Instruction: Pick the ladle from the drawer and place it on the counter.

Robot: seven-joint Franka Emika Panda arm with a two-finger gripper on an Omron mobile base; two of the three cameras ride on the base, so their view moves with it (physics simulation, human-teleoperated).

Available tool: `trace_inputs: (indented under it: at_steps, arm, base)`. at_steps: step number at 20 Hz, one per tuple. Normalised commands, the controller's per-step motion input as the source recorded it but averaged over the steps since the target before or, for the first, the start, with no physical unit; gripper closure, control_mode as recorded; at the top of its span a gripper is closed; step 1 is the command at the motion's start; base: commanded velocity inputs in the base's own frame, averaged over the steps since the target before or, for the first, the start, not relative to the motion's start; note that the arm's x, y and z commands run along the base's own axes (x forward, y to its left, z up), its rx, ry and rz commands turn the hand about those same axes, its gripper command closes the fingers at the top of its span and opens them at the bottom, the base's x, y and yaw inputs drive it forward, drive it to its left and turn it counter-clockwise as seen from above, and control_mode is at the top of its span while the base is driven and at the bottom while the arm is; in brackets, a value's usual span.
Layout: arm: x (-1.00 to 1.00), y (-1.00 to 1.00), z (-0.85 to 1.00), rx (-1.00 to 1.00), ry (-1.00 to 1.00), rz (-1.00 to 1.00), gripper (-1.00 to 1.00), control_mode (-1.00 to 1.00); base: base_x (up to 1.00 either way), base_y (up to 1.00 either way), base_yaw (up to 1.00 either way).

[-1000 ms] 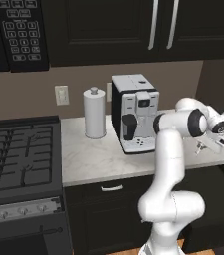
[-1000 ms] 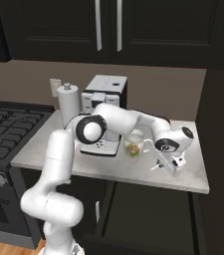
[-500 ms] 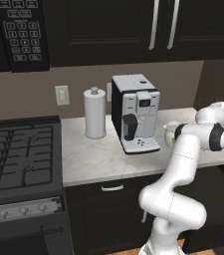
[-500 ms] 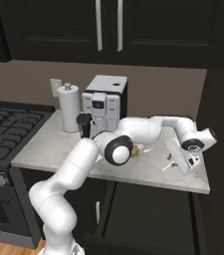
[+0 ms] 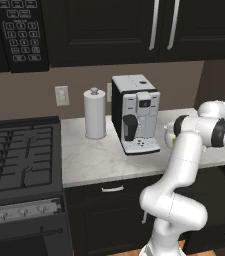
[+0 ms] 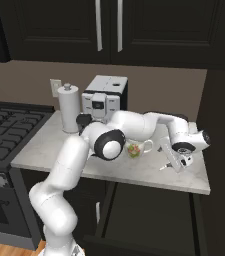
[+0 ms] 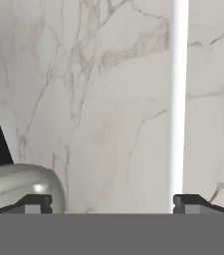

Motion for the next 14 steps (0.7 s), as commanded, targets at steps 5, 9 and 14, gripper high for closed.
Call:
trace_inputs:
  at_steps: [5,9,14]
  arm:
    - [-0.57,1.0,0.27,-0.39,-0.65,0.0,-1.0,-1.0]
    - [-0.49,1.0,0.26,-0.57,-0.61,0.0,-1.0,-1.0]
    - [-0.2,0.9,0.82,-0.6,-0.18,0.0,-1.0,-1.0]
  base:
    - [0.0,0.0,0.0]
    - [0.0,0.0,0.0]
    - [0.0,0.0,0.0]
